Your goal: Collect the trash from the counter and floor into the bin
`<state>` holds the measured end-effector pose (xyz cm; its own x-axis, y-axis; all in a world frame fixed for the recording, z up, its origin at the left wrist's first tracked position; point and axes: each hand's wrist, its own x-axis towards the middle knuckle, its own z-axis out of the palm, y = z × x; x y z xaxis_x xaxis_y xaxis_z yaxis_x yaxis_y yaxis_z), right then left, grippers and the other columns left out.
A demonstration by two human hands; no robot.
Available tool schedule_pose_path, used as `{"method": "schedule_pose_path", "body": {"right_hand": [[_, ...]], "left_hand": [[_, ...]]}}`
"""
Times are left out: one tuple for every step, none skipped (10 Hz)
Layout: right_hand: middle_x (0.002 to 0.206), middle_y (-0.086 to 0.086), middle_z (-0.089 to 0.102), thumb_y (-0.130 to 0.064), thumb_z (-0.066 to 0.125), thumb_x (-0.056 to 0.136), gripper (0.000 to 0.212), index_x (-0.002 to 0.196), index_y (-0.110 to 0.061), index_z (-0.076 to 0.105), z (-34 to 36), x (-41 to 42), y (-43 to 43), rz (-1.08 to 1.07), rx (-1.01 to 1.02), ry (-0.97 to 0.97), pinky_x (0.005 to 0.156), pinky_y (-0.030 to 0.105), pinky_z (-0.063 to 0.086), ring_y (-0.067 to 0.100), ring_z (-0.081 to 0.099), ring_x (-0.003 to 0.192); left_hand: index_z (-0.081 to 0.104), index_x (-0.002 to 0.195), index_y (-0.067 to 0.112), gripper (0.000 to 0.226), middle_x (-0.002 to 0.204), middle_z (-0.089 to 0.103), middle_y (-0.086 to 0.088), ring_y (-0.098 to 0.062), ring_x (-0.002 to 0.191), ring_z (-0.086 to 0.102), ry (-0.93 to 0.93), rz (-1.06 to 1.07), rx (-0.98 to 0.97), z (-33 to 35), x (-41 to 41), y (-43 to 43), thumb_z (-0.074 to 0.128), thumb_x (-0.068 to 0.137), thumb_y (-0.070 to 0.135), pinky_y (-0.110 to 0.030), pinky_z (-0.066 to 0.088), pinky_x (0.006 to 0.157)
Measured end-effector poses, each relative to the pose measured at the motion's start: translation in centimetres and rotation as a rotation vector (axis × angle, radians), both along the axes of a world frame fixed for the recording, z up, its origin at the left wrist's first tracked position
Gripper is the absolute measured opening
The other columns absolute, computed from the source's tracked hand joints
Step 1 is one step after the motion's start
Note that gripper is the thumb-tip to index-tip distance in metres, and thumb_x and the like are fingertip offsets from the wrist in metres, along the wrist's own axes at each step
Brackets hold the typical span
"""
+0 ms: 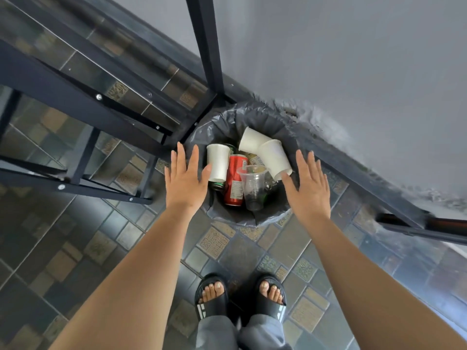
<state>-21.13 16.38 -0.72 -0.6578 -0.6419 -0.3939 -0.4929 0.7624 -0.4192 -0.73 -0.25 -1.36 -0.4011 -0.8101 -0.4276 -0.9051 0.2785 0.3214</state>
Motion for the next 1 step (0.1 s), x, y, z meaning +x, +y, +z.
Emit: {"method": "schedule_pose_path", "body": {"right_hand": [[0.163, -0.004, -0.001, -0.044, 0.027, 0.103, 0.060, 0.156, -0.028, 0.005, 4.54, 0.86, 0.87, 0.112, 0.007, 0.057, 0.122, 0.036, 0.002, 0.015, -0.005, 0.150]], "left_hand": [[-0.002, 0.159, 0.019, 0.065, 0.166, -0.013, -0.003, -0.021, 0.152, -0.015, -0.077, -0.082, -0.067, 4.09, 0.13, 1.06, 0.016, 0.105, 0.048, -0.043, -0.005, 0.123]]}}
